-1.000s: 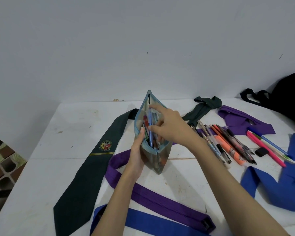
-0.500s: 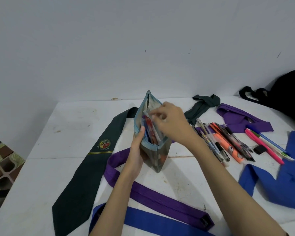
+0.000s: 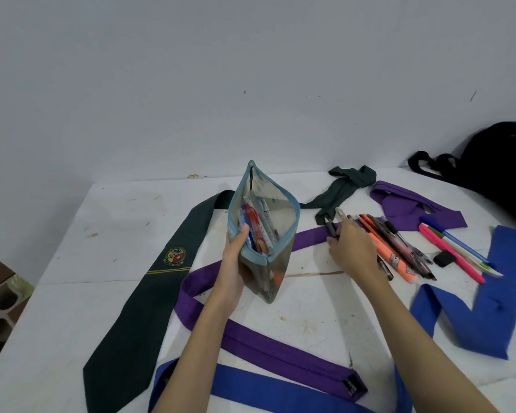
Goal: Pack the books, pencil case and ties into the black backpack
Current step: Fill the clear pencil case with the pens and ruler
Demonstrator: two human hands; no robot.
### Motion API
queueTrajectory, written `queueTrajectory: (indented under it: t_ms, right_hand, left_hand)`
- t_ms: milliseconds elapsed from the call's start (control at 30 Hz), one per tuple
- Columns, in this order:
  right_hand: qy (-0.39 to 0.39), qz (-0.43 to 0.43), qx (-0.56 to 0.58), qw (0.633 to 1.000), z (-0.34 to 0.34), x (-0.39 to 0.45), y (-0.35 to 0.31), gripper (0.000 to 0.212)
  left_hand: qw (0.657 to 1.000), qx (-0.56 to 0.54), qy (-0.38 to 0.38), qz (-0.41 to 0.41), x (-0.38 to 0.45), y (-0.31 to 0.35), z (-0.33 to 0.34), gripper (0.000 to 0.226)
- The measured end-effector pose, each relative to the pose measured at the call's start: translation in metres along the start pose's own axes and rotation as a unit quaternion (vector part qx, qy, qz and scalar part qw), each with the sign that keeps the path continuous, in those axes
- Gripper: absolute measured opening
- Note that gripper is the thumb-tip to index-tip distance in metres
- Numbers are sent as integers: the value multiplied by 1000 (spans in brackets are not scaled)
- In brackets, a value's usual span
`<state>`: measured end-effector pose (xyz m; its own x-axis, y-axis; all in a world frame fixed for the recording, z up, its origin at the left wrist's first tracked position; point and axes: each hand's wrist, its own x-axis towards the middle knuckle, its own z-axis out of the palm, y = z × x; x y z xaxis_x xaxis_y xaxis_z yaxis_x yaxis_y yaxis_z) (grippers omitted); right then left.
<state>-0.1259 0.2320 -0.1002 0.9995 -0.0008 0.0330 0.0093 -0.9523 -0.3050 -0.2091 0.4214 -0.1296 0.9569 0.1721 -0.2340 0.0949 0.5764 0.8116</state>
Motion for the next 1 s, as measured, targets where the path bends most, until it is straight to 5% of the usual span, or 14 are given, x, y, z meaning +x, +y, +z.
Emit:
queueTrajectory:
  t_ms: [167, 267, 400, 500, 633, 767, 900, 1000]
  right_hand:
    - [-27, -16, 32, 999, -13, 3, -9, 13]
    - [34, -21, 184, 982, -33, -1, -21, 18]
    - [221, -53, 429, 874, -77, -17, -56, 46]
    - [222, -82, 548, 802, -91, -28, -83, 54]
    - [57, -153, 432, 887, -73, -35, -108, 57]
    - [-59, -185, 272, 943, -49, -34, -114, 44]
    - [-97, -228, 146, 958, -42, -33, -115, 27]
    - [-76, -242, 197, 947, -45, -32, -109, 23]
  left_hand:
    - [1000, -6, -14, 13, 3, -1, -3, 68]
    - [1000, -7, -12, 7, 2, 0, -2, 71]
    - [1000, -2, -16, 12, 1, 1, -2, 70]
    - [1000, -3, -20, 18, 1, 0, -2, 76]
    - [1000, -10, -9, 12, 2, 0, -2, 80]
    - [1000, -12, -10, 12, 0, 0, 1, 60]
    - [1000, -21, -12, 7, -2, 2, 3, 65]
    - [1000, -17, -12, 8, -2, 3, 3, 66]
